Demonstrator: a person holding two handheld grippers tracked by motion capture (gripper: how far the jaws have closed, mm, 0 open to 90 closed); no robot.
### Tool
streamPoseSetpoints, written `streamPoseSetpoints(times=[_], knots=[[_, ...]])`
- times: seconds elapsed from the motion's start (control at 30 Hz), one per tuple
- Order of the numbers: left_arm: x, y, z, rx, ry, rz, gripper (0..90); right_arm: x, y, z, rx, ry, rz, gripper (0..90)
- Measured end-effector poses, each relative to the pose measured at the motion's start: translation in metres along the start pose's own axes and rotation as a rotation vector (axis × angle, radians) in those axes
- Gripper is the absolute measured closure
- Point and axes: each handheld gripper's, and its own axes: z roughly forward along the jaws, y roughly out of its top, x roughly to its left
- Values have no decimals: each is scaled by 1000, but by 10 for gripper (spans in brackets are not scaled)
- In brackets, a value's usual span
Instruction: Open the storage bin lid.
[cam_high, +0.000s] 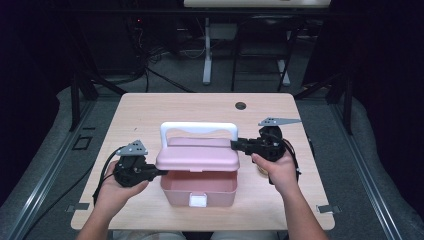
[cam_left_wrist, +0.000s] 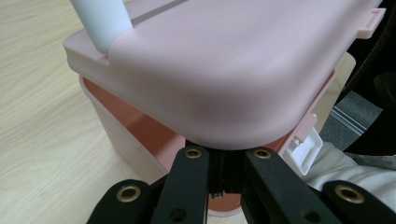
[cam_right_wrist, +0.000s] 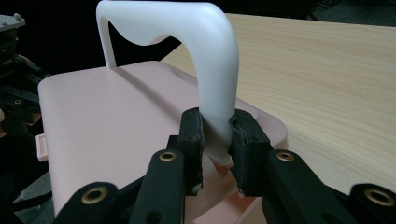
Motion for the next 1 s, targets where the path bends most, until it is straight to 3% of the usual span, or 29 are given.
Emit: streamPoseSetpoints(times=[0.57,1.0], knots=[[-3,3,-3,-11,2,14,899,-1,-1,1,-4,-5,11,714],[-1,11,-7,-37,-5,18,898,2,-3,-15,-45,-57,-11,705]])
